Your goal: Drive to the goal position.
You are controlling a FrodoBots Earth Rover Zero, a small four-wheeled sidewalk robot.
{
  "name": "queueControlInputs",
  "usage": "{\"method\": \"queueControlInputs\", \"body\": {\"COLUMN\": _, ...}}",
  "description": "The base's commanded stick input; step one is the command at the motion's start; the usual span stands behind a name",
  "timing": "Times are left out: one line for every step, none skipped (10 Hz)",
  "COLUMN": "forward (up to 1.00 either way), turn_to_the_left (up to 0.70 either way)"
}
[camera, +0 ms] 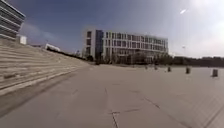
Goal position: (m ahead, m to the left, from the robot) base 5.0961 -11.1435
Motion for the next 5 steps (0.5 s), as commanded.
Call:
{"method": "queueControlInputs", "body": {"forward": 0.70, "turn_to_the_left": 0.00}}
{"method": "queueControlInputs", "body": {"forward": 0.70, "turn_to_the_left": 0.00}}
{"method": "queueControlInputs", "body": {"forward": 0.70, "turn_to_the_left": 0.00}}
{"method": "queueControlInputs", "body": {"forward": 0.70, "turn_to_the_left": 0.00}}
{"method": "queueControlInputs", "body": {"forward": 0.70, "turn_to_the_left": 0.00}}
